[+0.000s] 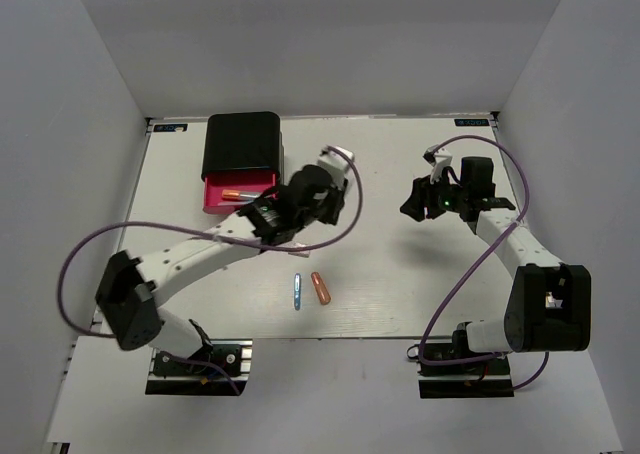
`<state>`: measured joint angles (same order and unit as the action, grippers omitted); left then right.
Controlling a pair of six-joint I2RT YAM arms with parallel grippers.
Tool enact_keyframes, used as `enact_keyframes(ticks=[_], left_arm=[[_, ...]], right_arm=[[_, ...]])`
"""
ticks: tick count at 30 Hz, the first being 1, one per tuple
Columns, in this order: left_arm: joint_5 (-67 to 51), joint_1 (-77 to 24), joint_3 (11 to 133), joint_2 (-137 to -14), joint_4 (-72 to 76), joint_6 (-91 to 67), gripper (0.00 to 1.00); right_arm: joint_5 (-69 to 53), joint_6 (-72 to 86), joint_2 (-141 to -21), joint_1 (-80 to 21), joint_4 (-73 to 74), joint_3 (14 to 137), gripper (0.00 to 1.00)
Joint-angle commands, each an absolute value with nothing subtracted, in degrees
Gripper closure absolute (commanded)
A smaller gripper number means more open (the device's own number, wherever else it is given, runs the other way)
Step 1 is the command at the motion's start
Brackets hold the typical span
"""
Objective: Sort the stationery into containers
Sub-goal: Pick up the stationery from the center of the board, then place the stationery in the drawer.
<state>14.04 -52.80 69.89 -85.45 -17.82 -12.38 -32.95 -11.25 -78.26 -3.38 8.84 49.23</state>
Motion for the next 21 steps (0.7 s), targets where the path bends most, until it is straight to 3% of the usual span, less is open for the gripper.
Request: enact_keyframes(ticks=[1, 10, 21], left_arm=[[19.1, -49.2, 67.6, -78.8, -17.7, -9.4, 0.86], [22.9, -38.3, 56.2, -63.4, -12.5, -0.7, 0.85], [20.9, -28.6, 55.6, -62.3, -9.6, 3.7, 0.84]], right_arm=[[-35.9, -12.4, -76.9, -3.1, 6.2, 48.5, 0.42], [-37.6, -13.5, -77.3, -3.2, 5.3, 48.4, 0.42], [-38.2, -14.4, -76.8, -3.1, 5.3, 47.7, 0.42]])
